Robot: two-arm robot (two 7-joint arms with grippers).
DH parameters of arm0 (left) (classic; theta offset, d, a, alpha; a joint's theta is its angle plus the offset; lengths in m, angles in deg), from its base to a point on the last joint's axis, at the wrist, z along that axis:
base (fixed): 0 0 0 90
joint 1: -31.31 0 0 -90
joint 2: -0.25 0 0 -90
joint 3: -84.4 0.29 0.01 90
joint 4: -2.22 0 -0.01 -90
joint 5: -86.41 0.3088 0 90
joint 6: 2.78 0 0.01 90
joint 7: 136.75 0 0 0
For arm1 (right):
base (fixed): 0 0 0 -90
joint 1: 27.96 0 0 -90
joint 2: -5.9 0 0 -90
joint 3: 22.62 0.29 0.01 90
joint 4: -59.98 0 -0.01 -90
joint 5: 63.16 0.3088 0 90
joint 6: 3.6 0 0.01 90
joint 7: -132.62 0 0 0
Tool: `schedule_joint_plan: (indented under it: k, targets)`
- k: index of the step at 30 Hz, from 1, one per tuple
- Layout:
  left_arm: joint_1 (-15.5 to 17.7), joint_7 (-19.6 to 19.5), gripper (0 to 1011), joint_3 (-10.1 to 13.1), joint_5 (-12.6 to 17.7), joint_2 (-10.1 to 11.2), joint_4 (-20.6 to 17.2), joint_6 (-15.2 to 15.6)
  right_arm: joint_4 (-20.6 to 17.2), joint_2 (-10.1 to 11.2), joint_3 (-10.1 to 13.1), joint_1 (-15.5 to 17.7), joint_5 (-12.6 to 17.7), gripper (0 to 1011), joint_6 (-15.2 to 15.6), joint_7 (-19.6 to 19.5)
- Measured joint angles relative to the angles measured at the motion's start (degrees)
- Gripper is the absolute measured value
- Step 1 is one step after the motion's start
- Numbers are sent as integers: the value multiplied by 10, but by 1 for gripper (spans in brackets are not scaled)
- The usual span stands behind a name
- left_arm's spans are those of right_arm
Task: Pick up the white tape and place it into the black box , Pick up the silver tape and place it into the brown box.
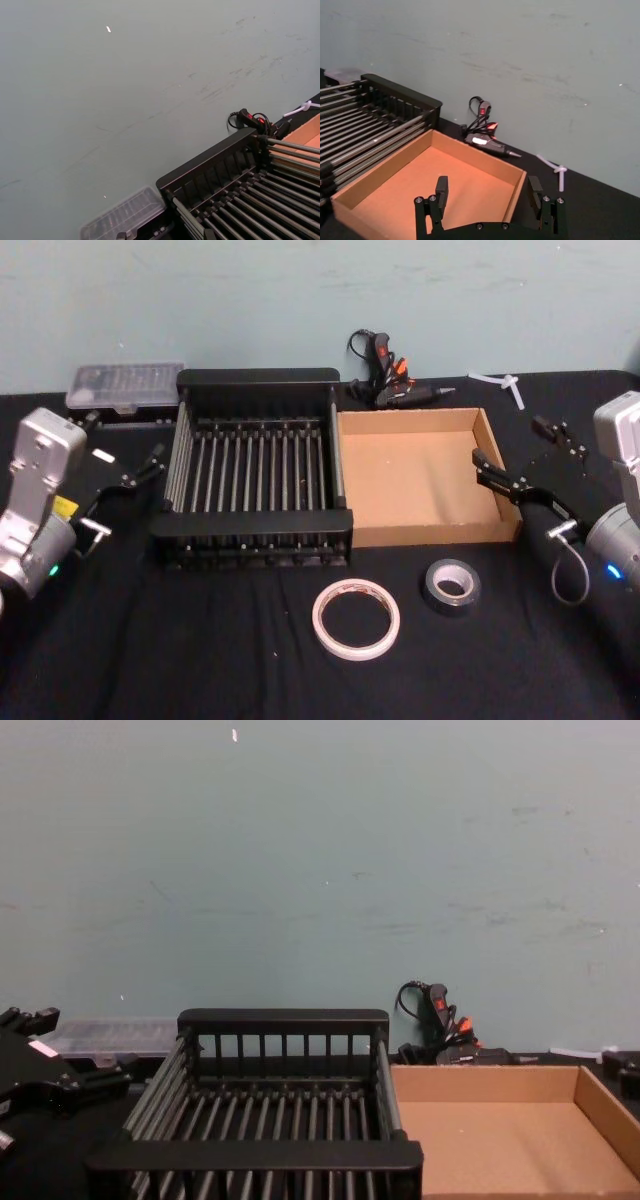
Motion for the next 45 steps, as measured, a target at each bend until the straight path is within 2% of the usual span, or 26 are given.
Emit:
schedule_joint_plan:
  k: [13, 21, 45]
  targets:
    - [0, 0, 1001, 0, 0, 0, 0, 0, -63, 14, 23, 49, 19, 1002, 44, 27]
    - [0, 0, 1001, 0, 0, 0, 0, 0, -94, 21, 35, 79, 23, 1000, 83, 38]
    - [0, 0, 1001, 0, 0, 0, 0, 0, -146, 23, 59, 153, 30, 1000, 152, 76]
